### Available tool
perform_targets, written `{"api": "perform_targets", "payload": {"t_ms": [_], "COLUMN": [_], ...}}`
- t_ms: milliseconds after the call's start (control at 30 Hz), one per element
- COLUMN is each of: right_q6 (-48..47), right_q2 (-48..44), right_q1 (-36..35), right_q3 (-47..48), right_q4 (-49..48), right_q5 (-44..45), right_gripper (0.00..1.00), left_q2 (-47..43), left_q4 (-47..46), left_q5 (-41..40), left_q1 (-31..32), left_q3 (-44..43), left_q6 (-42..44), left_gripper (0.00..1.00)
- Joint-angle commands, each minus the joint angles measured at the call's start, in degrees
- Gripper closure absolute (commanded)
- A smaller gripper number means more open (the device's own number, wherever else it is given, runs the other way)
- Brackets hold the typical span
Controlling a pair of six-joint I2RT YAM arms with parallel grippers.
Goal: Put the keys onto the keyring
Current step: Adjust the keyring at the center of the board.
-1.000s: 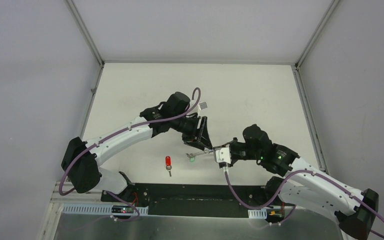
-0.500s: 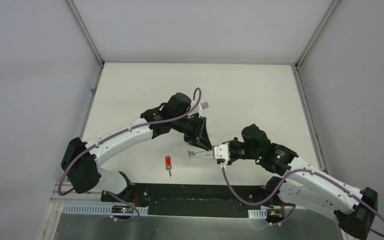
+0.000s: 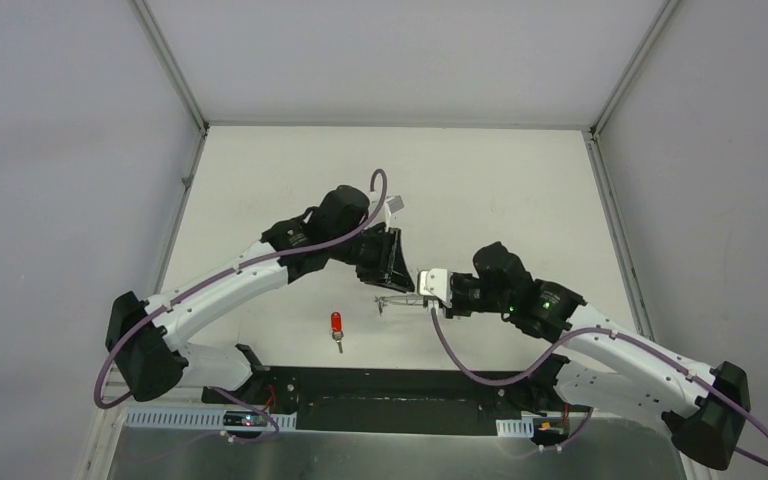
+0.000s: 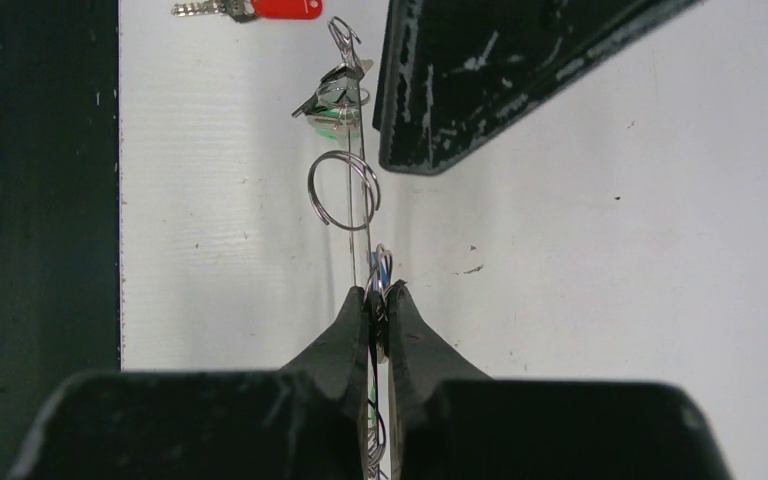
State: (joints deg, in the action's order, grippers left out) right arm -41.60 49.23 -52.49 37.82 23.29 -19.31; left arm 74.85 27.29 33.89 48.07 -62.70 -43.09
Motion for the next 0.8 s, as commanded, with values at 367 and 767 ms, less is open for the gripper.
{"api": "perform_targets", "payload": {"t_ms": [367,767], "right_q6": [41.45,54.59], "right_q2": [6.42,8.91], "right_q1": [-0.19,-0.21], "right_q3": [8.52,10.27], "right_q4": [-8.51,-8.87], "right_q5": [16.24,15.12], "right_gripper": [1.0,1.0], "left_q2": [-19.51,-19.86], "left_q4": [7.13,-11.87], "left_q5": [-25.9,-22.71], "left_q1": [1.45,1.47], "left_q3": [2.82,12.09], "left_q6": [0.67,0.2], "left_gripper": [0.65,0.58]}}
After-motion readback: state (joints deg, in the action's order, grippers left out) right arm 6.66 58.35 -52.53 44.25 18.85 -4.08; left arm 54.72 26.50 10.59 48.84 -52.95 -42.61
